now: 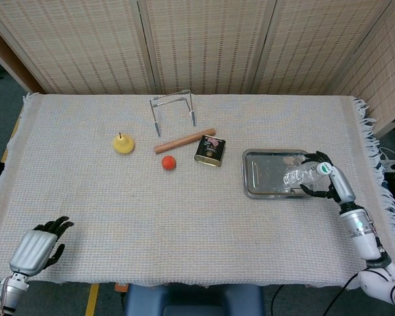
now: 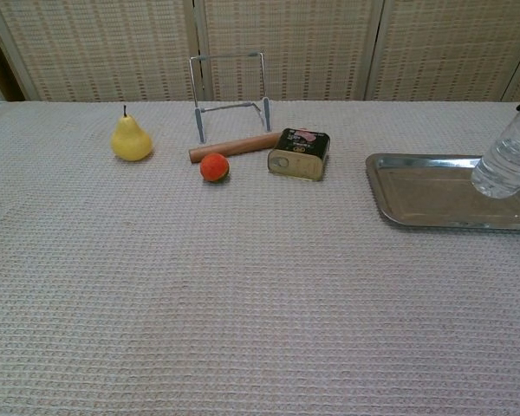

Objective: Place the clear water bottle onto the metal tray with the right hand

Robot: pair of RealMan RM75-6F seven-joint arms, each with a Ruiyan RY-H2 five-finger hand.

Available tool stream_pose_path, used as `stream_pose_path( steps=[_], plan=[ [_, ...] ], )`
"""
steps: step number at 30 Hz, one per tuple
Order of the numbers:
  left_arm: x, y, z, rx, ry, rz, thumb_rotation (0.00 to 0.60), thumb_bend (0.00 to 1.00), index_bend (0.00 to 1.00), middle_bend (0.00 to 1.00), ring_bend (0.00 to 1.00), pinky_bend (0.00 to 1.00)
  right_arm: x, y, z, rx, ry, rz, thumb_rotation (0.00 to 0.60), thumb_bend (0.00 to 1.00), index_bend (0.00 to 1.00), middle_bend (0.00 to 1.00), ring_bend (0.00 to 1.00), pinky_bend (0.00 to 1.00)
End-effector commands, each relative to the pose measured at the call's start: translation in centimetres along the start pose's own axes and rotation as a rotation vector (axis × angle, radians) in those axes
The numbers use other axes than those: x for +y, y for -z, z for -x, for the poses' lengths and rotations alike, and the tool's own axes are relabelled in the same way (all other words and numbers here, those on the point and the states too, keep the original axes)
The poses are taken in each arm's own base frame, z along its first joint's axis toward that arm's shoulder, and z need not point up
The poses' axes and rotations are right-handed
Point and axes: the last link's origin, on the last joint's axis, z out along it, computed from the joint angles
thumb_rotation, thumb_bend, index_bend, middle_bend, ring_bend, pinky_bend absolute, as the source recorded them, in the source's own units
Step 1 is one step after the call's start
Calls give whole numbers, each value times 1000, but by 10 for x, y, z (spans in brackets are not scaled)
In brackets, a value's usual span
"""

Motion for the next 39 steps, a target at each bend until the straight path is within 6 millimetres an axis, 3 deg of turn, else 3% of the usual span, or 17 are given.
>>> stream_pose_path(
  steps=[1, 9, 27, 30, 32, 36, 39],
  plan=[
    [0, 0, 0, 2, -3, -2, 600, 499, 229, 167, 255, 415, 3, -5, -2, 6, 11, 3, 600, 29, 505, 188, 0, 269],
    [4, 0, 2, -7, -18, 10, 600, 501, 230, 167, 255, 415, 15, -20, -2, -30, -38, 33, 600, 29, 503, 188, 0, 266],
    [2, 0, 2, -7, -14, 3, 600, 497, 229, 168, 255, 417, 28, -32, 29, -152, -29, 67, 600, 29, 482, 188, 0, 266],
    [2, 0, 2, -7, -13, 4, 600, 497, 230, 168, 255, 416, 28, -30, 29, -157, -18, 59, 600, 29, 395, 188, 0, 255],
    [2, 0, 2, -7, -14, 4, 600, 498, 230, 168, 255, 417, 27, -29, 29, -165, -14, 52, 600, 29, 277, 184, 0, 218],
    [2, 0, 2, -10, -14, 2, 600, 499, 230, 168, 256, 417, 25, -27, 26, -173, 2, 32, 600, 29, 27, 40, 0, 114],
    [2, 0, 2, -13, -13, 0, 600, 499, 229, 169, 257, 418, 23, -26, 24, -171, 31, 16, 600, 29, 0, 0, 0, 54]
  ],
)
